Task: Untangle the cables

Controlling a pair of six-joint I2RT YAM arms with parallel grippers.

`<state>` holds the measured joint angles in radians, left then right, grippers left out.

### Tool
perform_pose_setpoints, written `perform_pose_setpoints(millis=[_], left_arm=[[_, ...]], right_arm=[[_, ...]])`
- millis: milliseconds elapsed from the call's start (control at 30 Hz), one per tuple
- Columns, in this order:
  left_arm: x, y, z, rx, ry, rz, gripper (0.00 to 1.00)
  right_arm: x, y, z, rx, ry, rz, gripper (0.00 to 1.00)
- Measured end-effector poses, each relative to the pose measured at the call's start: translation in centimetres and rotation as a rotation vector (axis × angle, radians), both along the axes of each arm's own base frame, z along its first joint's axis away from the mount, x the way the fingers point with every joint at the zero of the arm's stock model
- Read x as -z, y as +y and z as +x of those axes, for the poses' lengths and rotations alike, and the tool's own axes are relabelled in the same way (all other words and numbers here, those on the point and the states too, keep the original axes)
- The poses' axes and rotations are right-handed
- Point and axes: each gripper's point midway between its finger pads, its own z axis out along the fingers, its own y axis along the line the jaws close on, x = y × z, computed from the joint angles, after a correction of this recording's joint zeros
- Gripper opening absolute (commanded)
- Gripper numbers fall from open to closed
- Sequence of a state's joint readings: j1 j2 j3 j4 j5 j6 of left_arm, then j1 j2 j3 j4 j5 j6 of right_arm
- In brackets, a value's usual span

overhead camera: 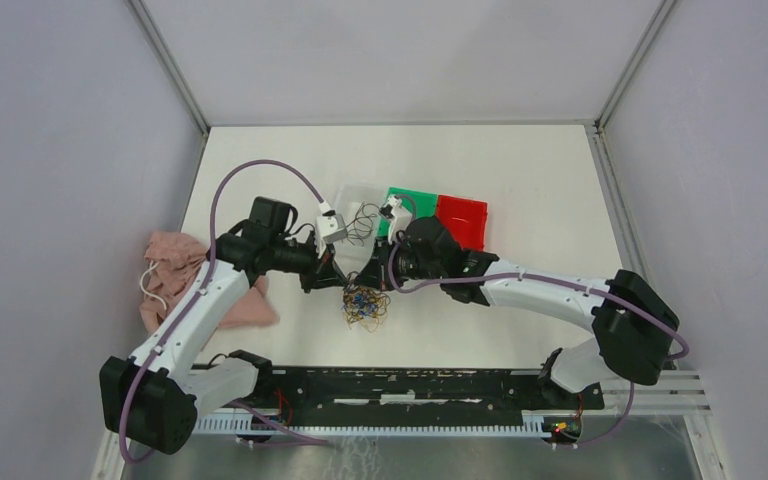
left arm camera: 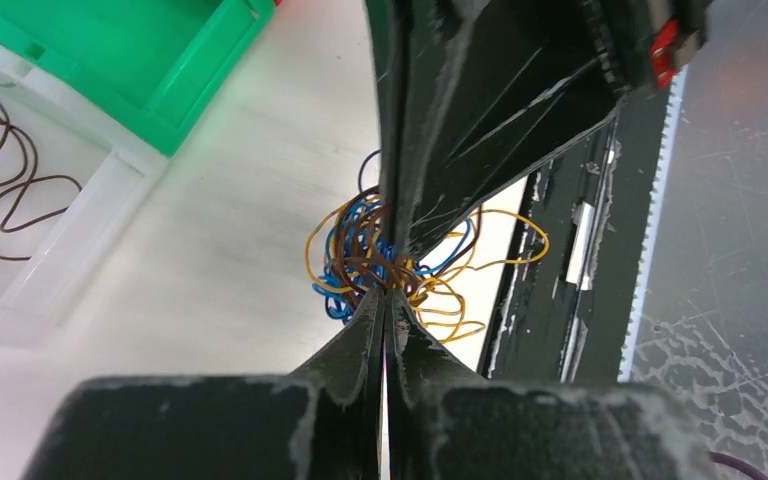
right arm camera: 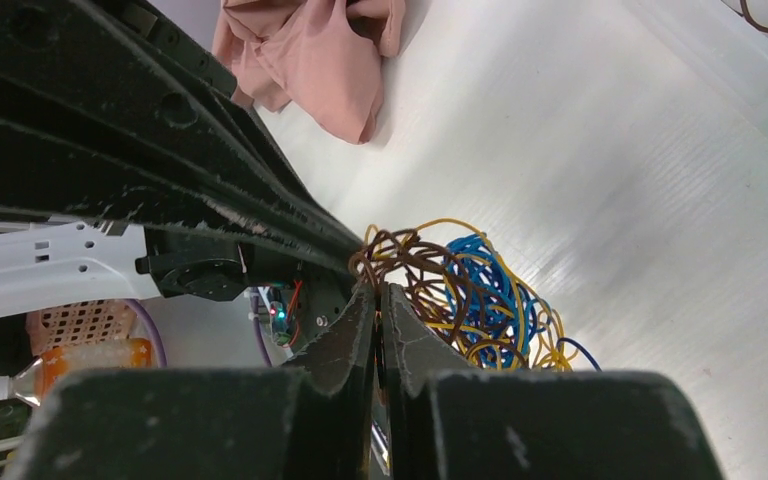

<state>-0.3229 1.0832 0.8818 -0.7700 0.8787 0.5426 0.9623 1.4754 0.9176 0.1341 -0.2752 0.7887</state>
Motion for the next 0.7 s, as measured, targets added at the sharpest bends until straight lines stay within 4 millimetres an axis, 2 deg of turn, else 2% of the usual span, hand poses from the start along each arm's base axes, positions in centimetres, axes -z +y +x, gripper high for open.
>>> perform_pose_setpoints(millis=[233,367,400,467,500,600,700], left_arm=[[1.3,1.7,1.6,-0.049,-0.096,0.114,0.03],[2.0,2.2,1.6,-0.058,-0.103,0.145,0.04],[1.9,2.2,1.7,-0.058,-0.106,0.145,0.15],[1.8,2.2,1.7,-0.061,-0.115,0.145,0.53],[1.7,2.3,1.7,-0.058,-0.126,0.148,0.62],[1.3,2.4,1.5,-0.047,-0.129,0.155,0.73],[0.5,2.3,1.0,-0.023,-0.132,0.145,0.77]], right_arm=[[-0.5,-1.6,-0.6,0.010,-0.019,-0.006,0.10],[-0.8,-1.9,-0.7,0.009,-0.029,-0.008,0.09],[-0.8,-1.9,-0.7,0.008,-0.031,-0.008,0.08],[-0.8,-2.0,-0.7,0.007,-0.033,-0.010,0.07],[-0.8,-2.0,-0.7,0.007,-0.033,-0.011,0.07],[-1.0,-2.1,-0.7,0.005,-0.037,-0.009,0.06],[-1.3,-2.3,-0.8,0.005,-0.038,-0.010,0.06]])
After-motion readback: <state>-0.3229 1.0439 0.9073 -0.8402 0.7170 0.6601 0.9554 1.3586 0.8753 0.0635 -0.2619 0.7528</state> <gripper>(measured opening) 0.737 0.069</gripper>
